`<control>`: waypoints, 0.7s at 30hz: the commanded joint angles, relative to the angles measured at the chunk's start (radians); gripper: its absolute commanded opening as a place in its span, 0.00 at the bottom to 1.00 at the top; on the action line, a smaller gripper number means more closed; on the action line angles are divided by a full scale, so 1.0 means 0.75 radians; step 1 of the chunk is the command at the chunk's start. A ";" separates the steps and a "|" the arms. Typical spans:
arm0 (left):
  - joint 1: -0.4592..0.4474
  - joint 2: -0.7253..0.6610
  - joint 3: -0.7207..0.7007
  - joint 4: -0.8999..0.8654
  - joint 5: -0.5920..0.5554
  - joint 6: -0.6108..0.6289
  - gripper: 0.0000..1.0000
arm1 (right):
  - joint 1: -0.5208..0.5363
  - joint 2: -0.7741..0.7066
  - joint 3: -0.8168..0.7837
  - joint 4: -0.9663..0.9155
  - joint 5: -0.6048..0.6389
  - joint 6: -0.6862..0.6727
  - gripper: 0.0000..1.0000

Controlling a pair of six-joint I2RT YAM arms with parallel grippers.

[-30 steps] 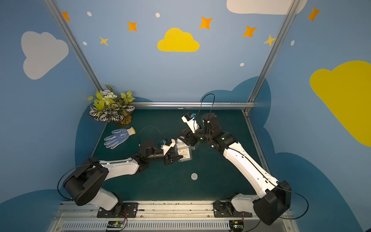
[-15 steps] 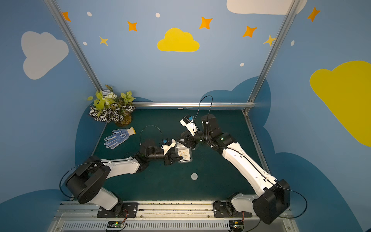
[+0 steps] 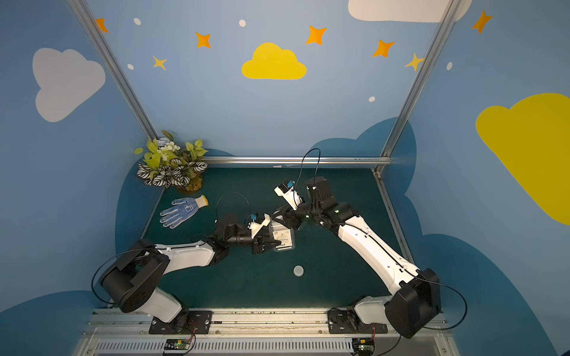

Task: Screw on the bottle caps
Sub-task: Screw the bottle cap onto the plastic bottle.

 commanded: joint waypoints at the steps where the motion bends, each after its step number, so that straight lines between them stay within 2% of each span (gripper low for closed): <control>1: 0.007 0.002 0.036 0.011 0.028 0.008 0.02 | -0.003 0.013 0.011 -0.016 0.008 -0.017 0.24; 4: 0.007 0.001 0.036 0.007 0.020 0.012 0.02 | 0.002 0.024 0.018 -0.021 0.048 -0.006 0.00; 8: 0.005 -0.001 0.035 0.006 -0.022 0.022 0.02 | 0.031 0.039 0.025 -0.019 0.185 0.052 0.00; 11: 0.001 -0.018 0.023 0.008 -0.098 0.045 0.02 | 0.075 0.033 0.009 0.009 0.376 0.146 0.00; 17: -0.036 -0.042 -0.016 0.076 -0.291 0.067 0.02 | 0.265 0.066 0.025 0.023 0.950 0.368 0.00; 21: -0.081 -0.051 -0.023 0.080 -0.409 0.108 0.02 | 0.373 0.095 0.048 0.008 1.258 0.520 0.00</control>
